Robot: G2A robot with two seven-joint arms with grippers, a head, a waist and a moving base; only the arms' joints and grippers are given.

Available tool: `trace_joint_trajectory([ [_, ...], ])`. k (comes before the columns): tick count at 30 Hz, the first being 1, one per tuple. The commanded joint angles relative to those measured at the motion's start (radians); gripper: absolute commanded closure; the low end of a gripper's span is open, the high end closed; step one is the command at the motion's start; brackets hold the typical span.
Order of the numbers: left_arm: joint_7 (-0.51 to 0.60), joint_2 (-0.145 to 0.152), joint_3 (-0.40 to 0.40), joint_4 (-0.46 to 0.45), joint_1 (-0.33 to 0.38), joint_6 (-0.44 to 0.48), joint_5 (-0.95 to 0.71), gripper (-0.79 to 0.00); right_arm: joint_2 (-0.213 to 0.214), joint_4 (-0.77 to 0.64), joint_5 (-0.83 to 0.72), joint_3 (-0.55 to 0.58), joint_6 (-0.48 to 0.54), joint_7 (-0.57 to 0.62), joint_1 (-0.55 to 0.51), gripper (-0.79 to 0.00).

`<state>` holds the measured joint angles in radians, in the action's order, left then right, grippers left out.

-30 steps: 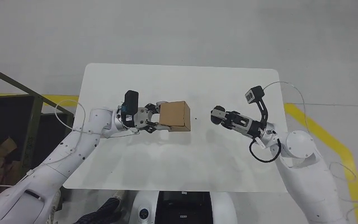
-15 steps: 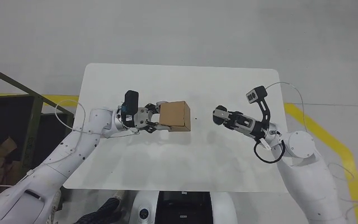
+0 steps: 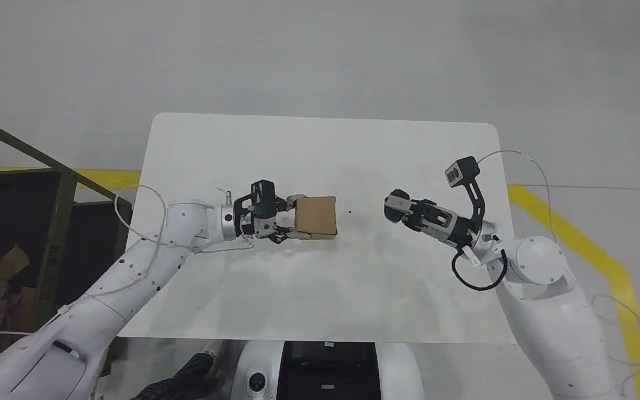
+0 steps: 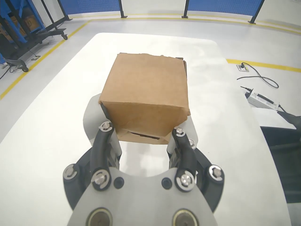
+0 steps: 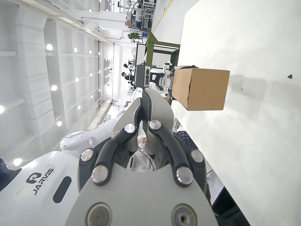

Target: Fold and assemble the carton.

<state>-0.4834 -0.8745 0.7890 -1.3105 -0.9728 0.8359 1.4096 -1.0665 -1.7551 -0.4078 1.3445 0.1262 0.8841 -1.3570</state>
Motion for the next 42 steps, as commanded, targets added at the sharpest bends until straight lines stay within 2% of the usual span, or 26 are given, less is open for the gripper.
trace_joint_trajectory([
  [1,0.012,-0.011,-0.020,0.025,0.008,-0.002,0.014,0.000,0.001,0.001,-0.001,0.002,0.000,0.002,-0.003,0.000],
  [4,0.022,-0.025,-0.042,0.059,0.021,-0.007,0.032,0.000,0.002,0.003,0.001,0.005,-0.001,0.003,-0.005,0.000],
  [5,0.023,-0.029,-0.048,0.068,0.025,-0.008,0.036,-0.043,0.002,0.004,0.000,0.006,-0.001,0.004,-0.006,0.000],
  [6,0.019,-0.033,-0.053,0.076,0.028,-0.009,0.037,-0.126,0.002,0.004,0.000,0.006,-0.001,0.005,-0.006,0.000],
  [7,0.017,-0.036,-0.056,0.085,0.031,-0.010,0.040,-0.237,0.002,0.006,-0.001,0.007,-0.001,0.004,-0.007,0.000],
  [8,0.018,-0.039,-0.060,0.092,0.035,-0.010,0.046,-0.403,0.003,0.007,0.000,0.007,-0.002,0.005,-0.007,0.000],
  [9,0.019,-0.041,-0.062,0.097,0.037,-0.011,0.050,-0.727,0.003,0.008,0.001,0.007,-0.002,0.005,-0.007,0.000],
  [10,0.018,-0.044,-0.065,0.103,0.040,-0.012,0.054,-0.785,0.003,0.010,0.002,0.006,-0.003,0.005,-0.007,0.000],
  [20,0.003,-0.056,-0.060,0.139,0.045,0.015,0.055,-0.785,0.002,0.041,0.017,-0.011,-0.003,-0.005,0.002,0.000],
  [26,-0.063,-0.035,0.000,0.116,0.010,0.058,0.024,-0.785,0.001,0.066,0.047,-0.014,0.000,-0.032,0.007,0.000],
  [30,-0.090,-0.010,0.066,0.080,-0.030,0.086,-0.001,-0.785,0.000,0.088,0.079,-0.021,0.010,-0.068,0.012,0.000],
  [36,-0.084,0.014,0.145,0.038,-0.073,0.115,-0.036,-0.785,-0.002,0.132,0.182,-0.016,0.033,-0.196,0.019,0.000],
  [42,-0.039,0.029,0.221,0.030,-0.091,0.087,-0.078,-0.785,-0.002,0.183,0.236,0.019,0.094,-0.290,0.017,0.000],
])
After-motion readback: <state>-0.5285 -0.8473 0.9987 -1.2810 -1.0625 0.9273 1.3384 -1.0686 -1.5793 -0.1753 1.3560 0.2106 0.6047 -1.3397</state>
